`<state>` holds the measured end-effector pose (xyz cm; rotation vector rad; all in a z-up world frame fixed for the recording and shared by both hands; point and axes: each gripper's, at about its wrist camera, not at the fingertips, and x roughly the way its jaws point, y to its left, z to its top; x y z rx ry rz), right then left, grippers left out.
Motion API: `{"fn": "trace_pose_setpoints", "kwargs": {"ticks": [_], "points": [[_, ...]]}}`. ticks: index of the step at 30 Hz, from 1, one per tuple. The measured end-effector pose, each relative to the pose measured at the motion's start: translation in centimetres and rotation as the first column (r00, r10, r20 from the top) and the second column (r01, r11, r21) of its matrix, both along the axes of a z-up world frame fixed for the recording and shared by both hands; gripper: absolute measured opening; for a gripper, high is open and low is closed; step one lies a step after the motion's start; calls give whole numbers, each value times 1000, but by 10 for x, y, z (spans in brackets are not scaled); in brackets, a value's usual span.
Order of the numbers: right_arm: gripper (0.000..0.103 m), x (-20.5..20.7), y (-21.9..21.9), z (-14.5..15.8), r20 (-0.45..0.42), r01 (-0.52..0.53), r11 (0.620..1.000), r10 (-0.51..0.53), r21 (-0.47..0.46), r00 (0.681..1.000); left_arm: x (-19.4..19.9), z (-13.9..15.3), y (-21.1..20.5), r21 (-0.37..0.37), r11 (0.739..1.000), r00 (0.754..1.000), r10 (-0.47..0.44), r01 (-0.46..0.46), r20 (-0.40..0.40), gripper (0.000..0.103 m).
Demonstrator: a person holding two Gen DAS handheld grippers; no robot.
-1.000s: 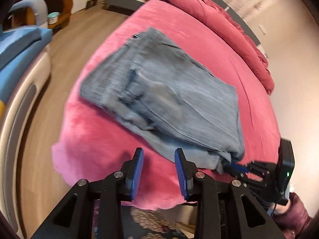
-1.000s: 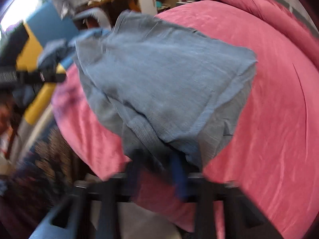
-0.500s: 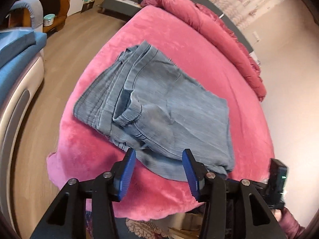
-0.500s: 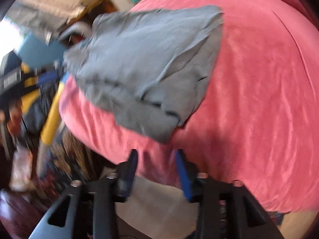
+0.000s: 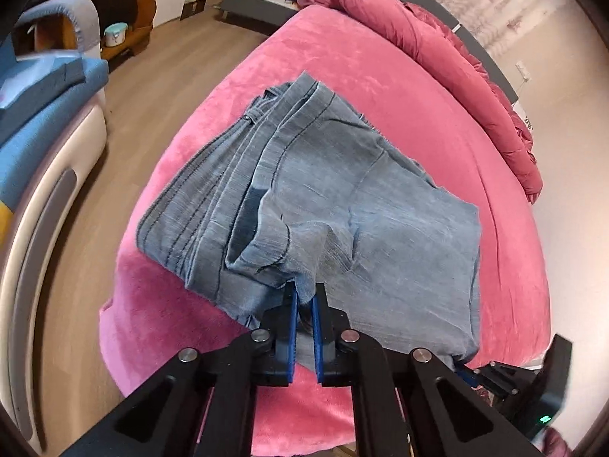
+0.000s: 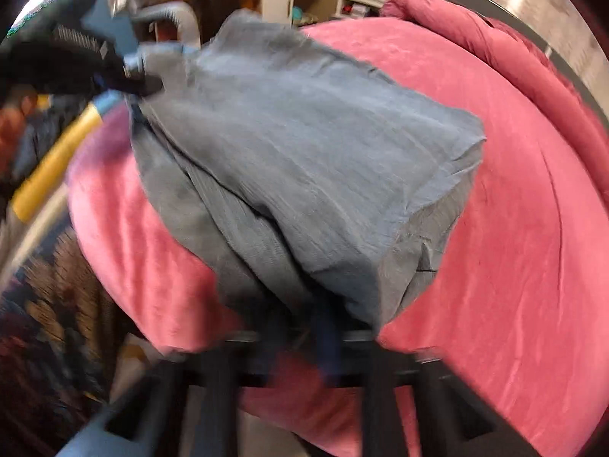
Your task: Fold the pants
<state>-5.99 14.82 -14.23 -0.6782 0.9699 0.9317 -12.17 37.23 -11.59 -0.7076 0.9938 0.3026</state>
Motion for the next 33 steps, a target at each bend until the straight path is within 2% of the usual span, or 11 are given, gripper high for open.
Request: {"fn": "trace_pose_setpoints", "kwargs": {"ticks": [4, 9, 12, 13, 15, 17, 18, 20, 24, 27, 33], "points": [[2, -1, -20, 20, -49, -43, 998, 45, 38, 998, -5, -24, -2, -12, 1000, 997, -7, 6, -75, 8], [3, 8, -31, -5, -126, 0, 1000, 0, -2, 992, -10, -33, 3, -92, 995, 996, 28, -35, -79, 20], [14, 16, -36, 1, -188, 23, 999, -17, 31, 982, -19, -19, 8, -84, 996, 999, 9, -14, -48, 40], [27, 19, -41, 4, -216, 27, 999, -17, 43, 976, -22, -13, 9, -54, 999, 998, 6, -9, -57, 51], [38, 30, -53, 12, -296, 76, 994, -50, 78, 954, -30, 3, 10, 17, 1000, 999, -14, 15, -44, 54], [43, 46, -73, 25, -410, 158, 975, -81, 156, 909, -36, 20, 13, 85, 996, 999, -32, 34, -26, 57], [46, 53, -82, 30, -450, 203, 960, -98, 191, 888, -35, 28, 17, 121, 992, 999, -41, 42, -10, 67], [69, 75, -98, 35, -532, 321, 914, -149, 247, 833, -30, 37, 26, 185, 981, 998, -65, 62, 13, 81], [74, 134, -113, 14, -709, 574, 768, -234, 284, 665, 3, 36, 48, 231, 968, 995, -98, 97, -10, 82], [74, 163, -108, -3, -735, 644, 719, -284, 262, 616, 34, 22, 63, 219, 962, 987, -158, 163, -40, 82], [74, 189, -94, -29, -783, 680, 688, -268, 251, 560, 83, -11, 85, 116, 963, 969, -237, 243, -64, 81]]}}
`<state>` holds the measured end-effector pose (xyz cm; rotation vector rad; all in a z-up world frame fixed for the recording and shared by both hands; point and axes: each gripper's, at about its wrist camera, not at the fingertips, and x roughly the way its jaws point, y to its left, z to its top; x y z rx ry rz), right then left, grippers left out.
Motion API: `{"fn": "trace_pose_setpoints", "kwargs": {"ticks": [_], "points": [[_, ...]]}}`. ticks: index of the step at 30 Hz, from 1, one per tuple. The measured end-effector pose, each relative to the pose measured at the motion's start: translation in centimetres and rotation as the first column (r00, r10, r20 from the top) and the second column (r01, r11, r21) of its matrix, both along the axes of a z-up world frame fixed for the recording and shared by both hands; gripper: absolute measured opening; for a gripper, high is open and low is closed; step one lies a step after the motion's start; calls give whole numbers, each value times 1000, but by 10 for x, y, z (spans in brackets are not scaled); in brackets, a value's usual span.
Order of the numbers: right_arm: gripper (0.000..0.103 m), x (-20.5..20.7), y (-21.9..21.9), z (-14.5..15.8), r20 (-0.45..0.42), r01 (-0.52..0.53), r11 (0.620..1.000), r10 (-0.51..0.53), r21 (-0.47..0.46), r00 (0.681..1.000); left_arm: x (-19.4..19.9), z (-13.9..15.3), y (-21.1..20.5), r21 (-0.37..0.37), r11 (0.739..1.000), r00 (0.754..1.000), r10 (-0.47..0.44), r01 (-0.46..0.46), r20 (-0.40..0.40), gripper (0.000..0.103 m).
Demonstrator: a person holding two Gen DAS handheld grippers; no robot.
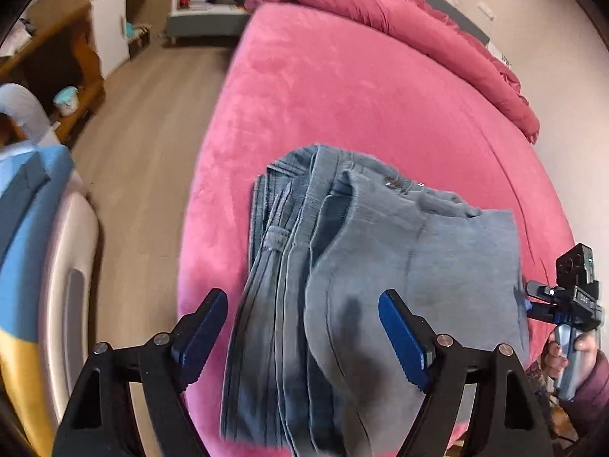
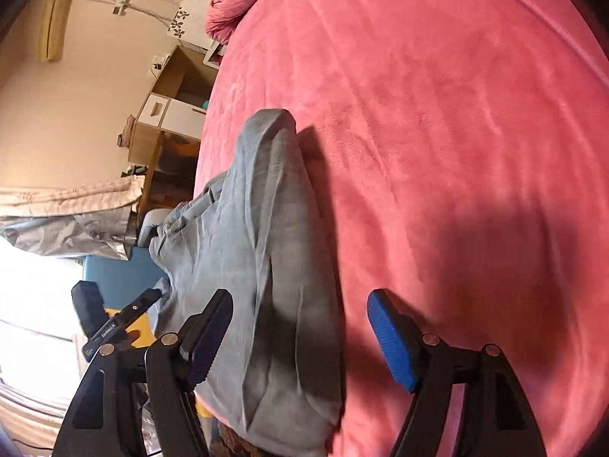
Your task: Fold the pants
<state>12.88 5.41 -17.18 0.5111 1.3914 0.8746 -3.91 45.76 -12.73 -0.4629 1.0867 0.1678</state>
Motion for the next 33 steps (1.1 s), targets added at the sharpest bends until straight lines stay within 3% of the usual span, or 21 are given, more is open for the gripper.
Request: {"fn": "trace_pose_setpoints", "kwargs": {"ticks": [2, 3, 8, 10, 11, 12, 13, 16, 17, 20, 22, 24, 26, 29, 30, 33], "points": [[74, -1, 6, 1, -15, -17, 999, 18, 33, 1000, 9, -14, 7, -34, 999, 1000, -9, 8, -25, 73], [76, -1, 10, -2, -20, -26, 999, 27, 39, 999, 13, -19, 9, -57, 998, 999, -16, 14, -28, 63], [76, -7, 24, -7, -47, -81, 988, 88, 128, 995, 19, -36, 13, -97, 995, 999, -28, 26, -17, 59], [76, -9, 36, -6, -35, -130, 982, 136, 137, 990, 16, -35, 15, -106, 994, 1000, -19, 20, 12, 43], [72, -11, 42, -7, -20, -151, 983, 154, 105, 988, 14, -34, 16, -105, 994, 1000, -15, 17, 24, 39], [68, -11, 44, -8, -22, -147, 986, 149, 84, 989, 10, -30, 15, -91, 996, 999, -9, 12, 38, 25], [58, -11, 48, -10, -18, -143, 987, 145, 66, 989, 6, -26, 14, -88, 996, 998, -10, 15, 56, 19], [27, -13, 52, -9, 10, -168, 986, 168, 4, 986, -1, -14, 3, -40, 999, 996, -29, 32, 84, 16], [23, -13, 55, -12, 12, -175, 985, 175, -6, 985, -2, -13, 0, -36, 999, 996, -26, 29, 88, 15], [19, -14, 64, -7, 54, -211, 976, 213, -53, 975, -2, -19, 5, -50, 998, 997, 26, -22, 73, 24], [25, -12, 70, -7, 46, -213, 975, 216, -64, 975, 1, -27, 8, 1, 999, 999, 50, -50, 14, 50], [28, -9, 69, -12, 13, -200, 979, 201, -48, 980, 2, -31, 11, -19, 998, 998, 65, -65, -5, 60], [34, -9, 67, -14, 4, -192, 981, 192, -35, 981, 5, -32, 9, -53, 997, 998, 61, -61, 0, 50], [34, -10, 65, -17, -17, -174, 984, 174, -25, 985, 8, -21, -9, 8, 1000, 999, 26, -27, 26, 19], [34, -10, 65, -16, -12, -176, 984, 176, -28, 984, 6, -16, -13, 23, 1000, 999, 18, -19, 41, 16], [16, -14, 66, -8, 22, -189, 981, 190, -51, 982, -3, -3, -20, 42, 999, 997, 29, -32, 78, 15]]}}
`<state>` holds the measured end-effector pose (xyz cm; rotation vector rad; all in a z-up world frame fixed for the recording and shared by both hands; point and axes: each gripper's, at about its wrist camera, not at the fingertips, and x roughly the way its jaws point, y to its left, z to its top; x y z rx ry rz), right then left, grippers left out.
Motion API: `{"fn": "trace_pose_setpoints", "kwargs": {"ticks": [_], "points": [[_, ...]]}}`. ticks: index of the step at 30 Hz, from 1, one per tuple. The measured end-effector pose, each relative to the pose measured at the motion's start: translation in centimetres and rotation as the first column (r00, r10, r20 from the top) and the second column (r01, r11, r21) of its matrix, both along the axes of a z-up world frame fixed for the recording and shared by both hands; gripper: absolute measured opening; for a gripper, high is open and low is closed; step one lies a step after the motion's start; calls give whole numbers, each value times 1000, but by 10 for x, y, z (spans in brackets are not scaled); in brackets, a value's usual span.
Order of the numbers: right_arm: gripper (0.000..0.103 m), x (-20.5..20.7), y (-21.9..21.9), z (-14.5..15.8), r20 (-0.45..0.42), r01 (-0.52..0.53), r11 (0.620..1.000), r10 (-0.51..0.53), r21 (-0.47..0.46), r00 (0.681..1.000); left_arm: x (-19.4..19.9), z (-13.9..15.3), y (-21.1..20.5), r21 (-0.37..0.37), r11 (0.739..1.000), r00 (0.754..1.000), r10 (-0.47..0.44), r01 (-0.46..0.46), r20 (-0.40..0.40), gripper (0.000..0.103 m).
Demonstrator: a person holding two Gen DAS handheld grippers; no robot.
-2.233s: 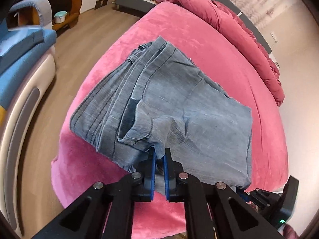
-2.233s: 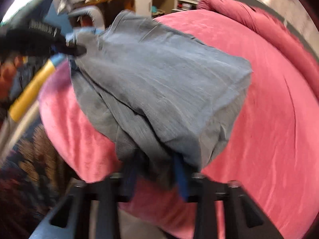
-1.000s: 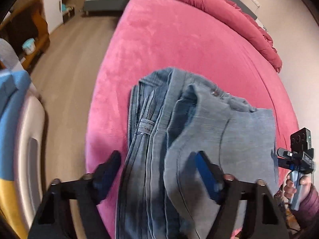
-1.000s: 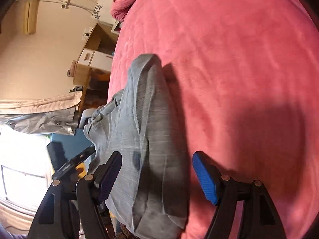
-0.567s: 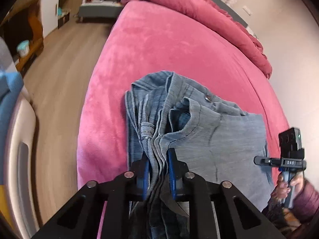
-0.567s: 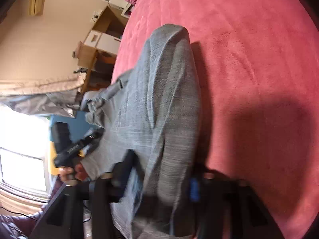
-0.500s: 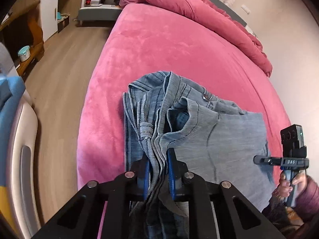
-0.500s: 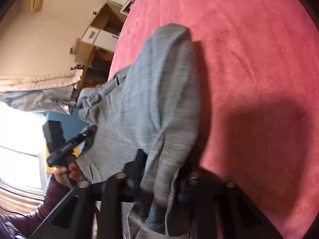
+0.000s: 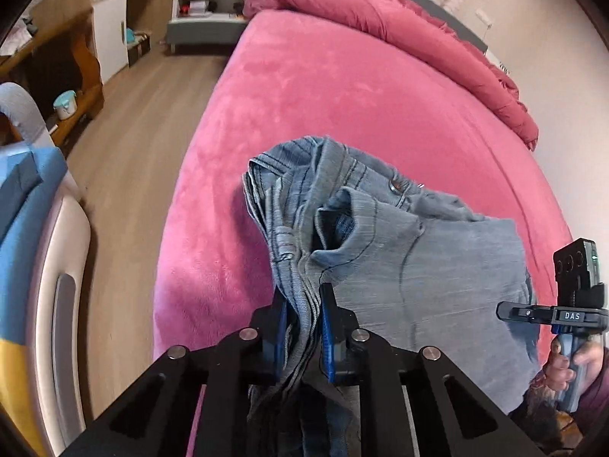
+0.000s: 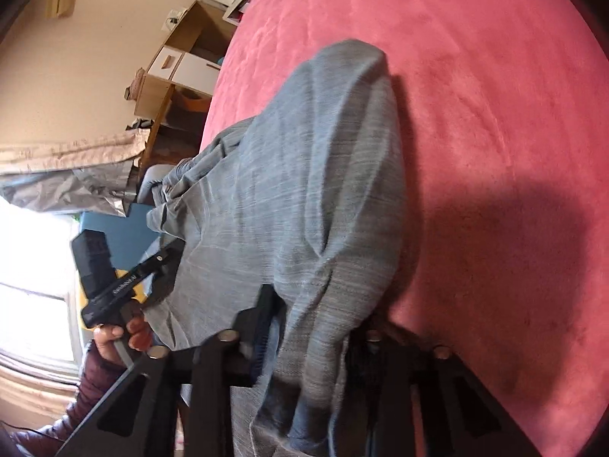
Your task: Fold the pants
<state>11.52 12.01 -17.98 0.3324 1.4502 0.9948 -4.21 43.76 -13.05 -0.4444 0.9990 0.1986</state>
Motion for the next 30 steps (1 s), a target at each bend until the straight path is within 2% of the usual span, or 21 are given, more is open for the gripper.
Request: {"fn": "trace_pose_setpoints", "kwargs": {"ticks": [2, 5, 14, 23, 30], "points": [[13, -3, 1, 9, 24, -3, 1000, 3, 10, 1000, -7, 13, -8, 22, 1000, 999, 13, -14, 30, 14], [13, -5, -3, 23, 53, -8, 1000, 6, 30, 999, -18, 32, -17, 58, 998, 997, 23, -27, 72, 14], [10, -9, -7, 60, 148, -50, 998, 43, 42, 988, -30, 81, -56, 123, 992, 981, -30, 6, 190, 14], [8, 1, -23, 92, 218, -33, 997, 18, 66, 976, -9, 110, -74, 116, 993, 956, -66, 34, 285, 14], [7, 35, -39, 130, 302, -12, 997, -13, 81, 953, 40, 136, -77, 110, 993, 933, -86, 50, 350, 14]]}}
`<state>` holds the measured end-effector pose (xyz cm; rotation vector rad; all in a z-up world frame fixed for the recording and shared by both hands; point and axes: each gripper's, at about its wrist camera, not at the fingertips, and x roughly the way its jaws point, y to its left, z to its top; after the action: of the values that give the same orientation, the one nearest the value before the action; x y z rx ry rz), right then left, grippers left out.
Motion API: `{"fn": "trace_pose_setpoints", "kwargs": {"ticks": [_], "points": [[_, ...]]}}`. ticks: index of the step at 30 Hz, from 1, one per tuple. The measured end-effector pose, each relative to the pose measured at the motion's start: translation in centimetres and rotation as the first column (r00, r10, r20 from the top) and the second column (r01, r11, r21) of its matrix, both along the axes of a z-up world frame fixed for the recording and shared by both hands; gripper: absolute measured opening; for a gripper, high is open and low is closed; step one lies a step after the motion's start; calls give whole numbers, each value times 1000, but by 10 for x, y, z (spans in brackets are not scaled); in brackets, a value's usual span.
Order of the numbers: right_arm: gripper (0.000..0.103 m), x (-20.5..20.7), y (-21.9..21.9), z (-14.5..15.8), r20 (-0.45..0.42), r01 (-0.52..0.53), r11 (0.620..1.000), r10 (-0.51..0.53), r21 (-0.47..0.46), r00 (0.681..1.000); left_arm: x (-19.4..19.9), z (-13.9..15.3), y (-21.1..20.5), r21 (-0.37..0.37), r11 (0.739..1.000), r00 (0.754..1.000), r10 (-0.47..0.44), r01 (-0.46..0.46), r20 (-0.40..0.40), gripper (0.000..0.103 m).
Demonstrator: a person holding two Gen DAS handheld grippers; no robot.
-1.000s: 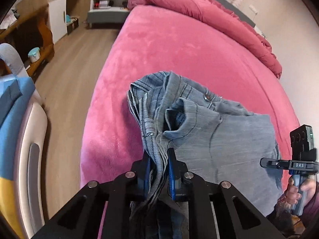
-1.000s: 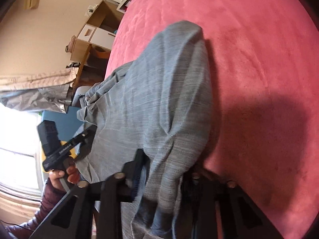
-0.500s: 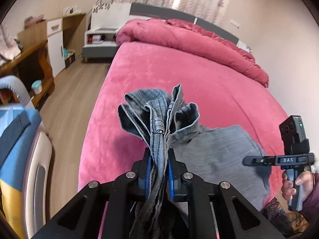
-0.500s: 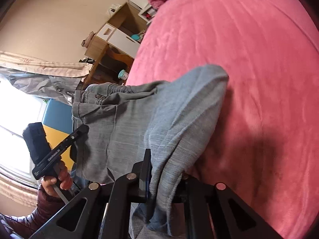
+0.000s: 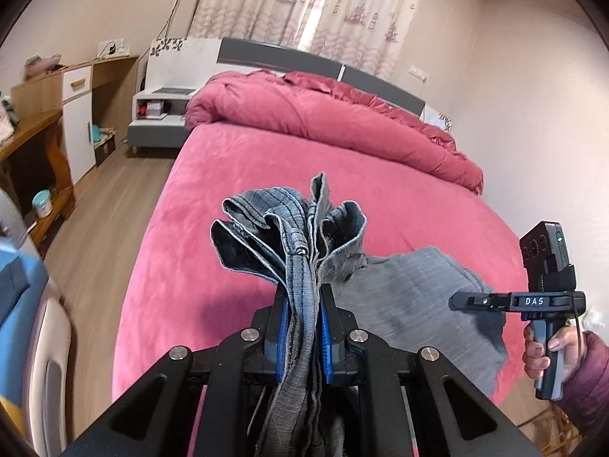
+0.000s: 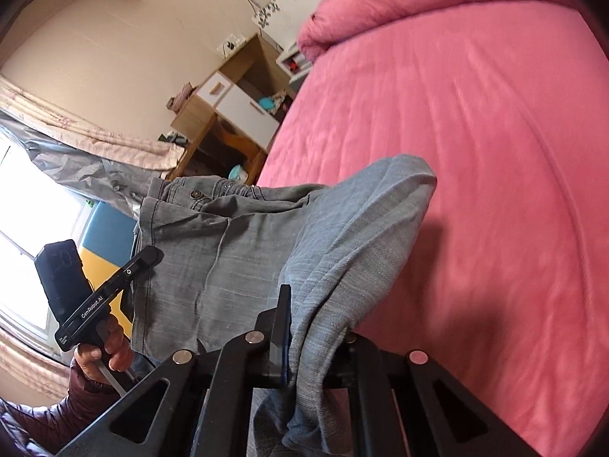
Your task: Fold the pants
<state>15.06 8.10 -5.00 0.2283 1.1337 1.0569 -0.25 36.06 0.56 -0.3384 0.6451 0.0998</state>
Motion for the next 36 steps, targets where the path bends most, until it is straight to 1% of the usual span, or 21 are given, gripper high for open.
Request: {"fn": "trace_pose_setpoints", "kwargs": {"ticks": [4, 7, 9, 13, 14, 16, 17, 18, 19, 20, 21, 22, 23, 25, 26, 28, 29, 31, 32, 34, 36], "points": [[7, 37, -4, 26, 64, 28, 1000, -28, 9, 998, 45, 6, 7, 2, 1000, 1000, 10, -10, 23, 14], [7, 73, -2, 37, 105, 52, 999, -52, 5, 993, 91, -6, 19, 12, 999, 999, 38, -38, 2, 14], [7, 101, 2, 34, 115, 78, 997, -77, -8, 990, 117, -21, 25, 23, 998, 998, 59, -59, -32, 14], [7, 149, 16, 2, 83, 123, 990, -116, -74, 990, 166, -73, 36, 18, 997, 983, 83, -81, -162, 16], [7, 159, 21, -12, 69, 132, 985, -125, -108, 990, 179, -95, 38, 33, 995, 966, 103, -97, -239, 17], [11, 173, 30, -41, 36, 138, 974, -134, -177, 990, 186, -120, 43, 65, 988, 933, 155, -142, -324, 24], [20, 177, 35, -55, 13, 130, 968, -130, -217, 991, 185, -127, 46, 59, 986, 924, 164, -153, -345, 29], [27, 181, 37, -69, 10, 147, 947, -151, -285, 989, 182, -133, 50, 49, 984, 911, 178, -172, -371, 46], [33, 182, 37, -77, 5, 156, 938, -163, -308, 987, 175, -136, 55, 26, 979, 898, 196, -202, -393, 58], [40, 183, 34, -81, -2, 168, 936, -177, -310, 984, 168, -135, 58, 7, 976, 897, 204, -218, -392, 61], [44, 183, 29, -80, -1, 193, 934, -203, -302, 979, 160, -132, 60, 12, 970, 892, 228, -243, -390, 64], [52, 182, 24, -74, 19, 225, 926, -230, -303, 973, 151, -128, 62, 34, 962, 880, 263, -272, -395, 64], [58, 180, 18, -67, 55, 262, 918, -257, -299, 965, 137, -121, 62, 27, 956, 878, 278, -291, -389, 65], [63, 164, 3, -43, 142, 336, 902, -308, -272, 941, 115, -108, 57, 12, 950, 882, 294, -312, -367, 78], [68, 156, -1, -38, 164, 349, 899, -314, -265, 935, 105, -102, 54, 13, 948, 885, 302, -318, -354, 80], [72, 131, -8, -17, 232, 384, 888, -329, -253, 915, 82, -86, 41, 5, 946, 899, 309, -324, -312, 86], [76, 123, -6, -12, 257, 391, 884, -327, -256, 909, 71, -78, 31, 25, 946, 901, 317, -324, -296, 87], [88, 85, -4, 2, 341, 397, 874, -295, -281, 892, 50, -61, 13, 70, 943, 905, 332, -325, -265, 90], [88, 79, 5, 7, 367, 400, 869, -286, -289, 885, 40, -50, 2, 93, 939, 906, 344, -332, -245, 92], [88, 47, 15, 14, 435, 409, 850, -247, -332, 866, 19, -32, -15, 125, 929, 908, 368, -348, -199, 101], [88, 11, 23, 17, 485, 402, 839, -196, -367, 852, -5, -15, -35, 166, 914, 909, 393, -369, -142, 103]]}}
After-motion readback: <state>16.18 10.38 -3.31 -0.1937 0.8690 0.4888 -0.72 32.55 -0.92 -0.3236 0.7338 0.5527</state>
